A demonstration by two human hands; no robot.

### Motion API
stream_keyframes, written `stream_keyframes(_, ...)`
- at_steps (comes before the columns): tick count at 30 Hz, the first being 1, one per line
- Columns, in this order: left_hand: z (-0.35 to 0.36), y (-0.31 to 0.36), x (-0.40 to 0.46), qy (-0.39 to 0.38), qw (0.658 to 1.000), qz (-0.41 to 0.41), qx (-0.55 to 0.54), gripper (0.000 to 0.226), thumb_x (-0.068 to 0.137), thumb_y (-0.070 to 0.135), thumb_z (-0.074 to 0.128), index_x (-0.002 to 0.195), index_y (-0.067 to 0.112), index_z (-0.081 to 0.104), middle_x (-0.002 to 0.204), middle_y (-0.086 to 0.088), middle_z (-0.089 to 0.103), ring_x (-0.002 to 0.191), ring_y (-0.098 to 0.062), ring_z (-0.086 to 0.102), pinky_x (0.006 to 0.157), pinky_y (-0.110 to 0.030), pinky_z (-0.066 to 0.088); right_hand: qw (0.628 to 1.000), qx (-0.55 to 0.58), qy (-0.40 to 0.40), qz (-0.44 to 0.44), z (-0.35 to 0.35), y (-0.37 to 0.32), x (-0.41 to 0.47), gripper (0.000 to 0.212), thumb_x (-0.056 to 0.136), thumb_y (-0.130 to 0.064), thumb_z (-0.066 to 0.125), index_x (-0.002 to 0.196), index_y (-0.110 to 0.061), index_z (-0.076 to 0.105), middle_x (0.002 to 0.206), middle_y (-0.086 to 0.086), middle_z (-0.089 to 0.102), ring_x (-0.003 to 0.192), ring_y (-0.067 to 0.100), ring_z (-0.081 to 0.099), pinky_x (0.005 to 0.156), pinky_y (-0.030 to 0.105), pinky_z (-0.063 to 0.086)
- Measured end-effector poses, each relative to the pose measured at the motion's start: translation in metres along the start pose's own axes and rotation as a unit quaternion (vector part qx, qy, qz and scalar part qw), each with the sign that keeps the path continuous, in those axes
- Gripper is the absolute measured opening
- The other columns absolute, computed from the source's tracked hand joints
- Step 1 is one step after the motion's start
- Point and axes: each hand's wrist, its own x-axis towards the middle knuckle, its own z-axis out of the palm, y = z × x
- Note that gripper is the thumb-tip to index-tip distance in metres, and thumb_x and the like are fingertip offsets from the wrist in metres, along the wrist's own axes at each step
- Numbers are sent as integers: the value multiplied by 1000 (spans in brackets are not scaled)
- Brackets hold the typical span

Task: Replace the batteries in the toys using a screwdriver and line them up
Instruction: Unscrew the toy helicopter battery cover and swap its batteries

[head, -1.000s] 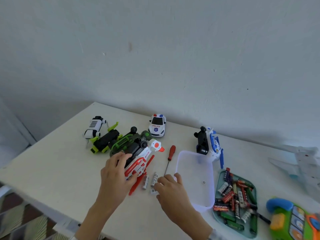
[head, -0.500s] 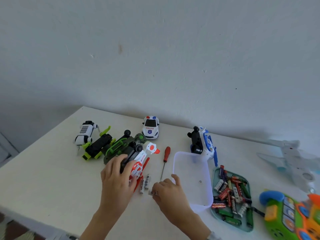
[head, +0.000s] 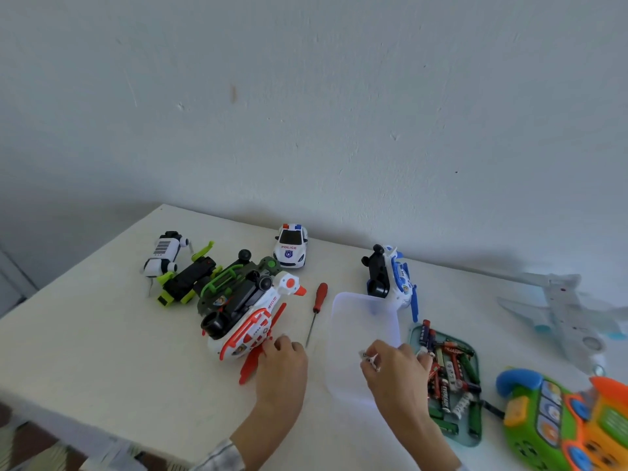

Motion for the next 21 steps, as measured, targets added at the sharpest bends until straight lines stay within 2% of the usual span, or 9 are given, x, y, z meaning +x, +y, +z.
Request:
stream_keyframes(4,-3,2,7,-5,1000,-20,-14,23,100,9,44,121,11,52,118,-6,58,111,-25,53,95,-32,41,1000,19,-7,-9,5,4,-2,21,94,-27,49,110,-31,63,94,-9,68,99,10,51,84,28,23)
stream_keyframes(7,0,0,8,1,998,-28,-49,20,99,12,45,118,14,53,115,-2,60,108,-23,55,91,-30,43,999,39,2,-13,9,6,-3,19,94,-24,50,105,-27,65,91,-7,68,97,12,51,79,29,22)
stream_keyframes(11,8,-7,13,36,992,-47,-116,16,98,22,46,109,22,57,102,6,64,93,-11,57,76,-20,39,995,89,45,-7,17,8,-6,14,88,-16,57,94,-20,69,68,-7,52,85,17,55,75,31,23)
stream_keyframes(14,8,-7,12,28,990,-56,-129,14,98,24,48,107,24,58,95,8,65,81,-5,54,68,-16,41,995,94,43,-3,21,10,-5,13,89,-16,56,94,-21,67,70,-8,53,85,16,54,76,31,25)
stream_keyframes(17,8,-4,10,13,989,-52,-139,14,99,23,49,110,23,58,96,8,65,81,-4,57,69,-15,46,993,109,50,5,28,11,-4,11,86,-15,59,89,-22,67,70,-6,60,79,15,54,74,32,26)
stream_keyframes(21,7,-4,10,14,983,-33,-182,19,98,21,52,116,21,58,104,7,65,84,-3,57,68,-11,44,990,118,74,7,34,11,-3,11,81,-13,64,82,-23,67,64,-5,61,74,15,54,71,33,26)
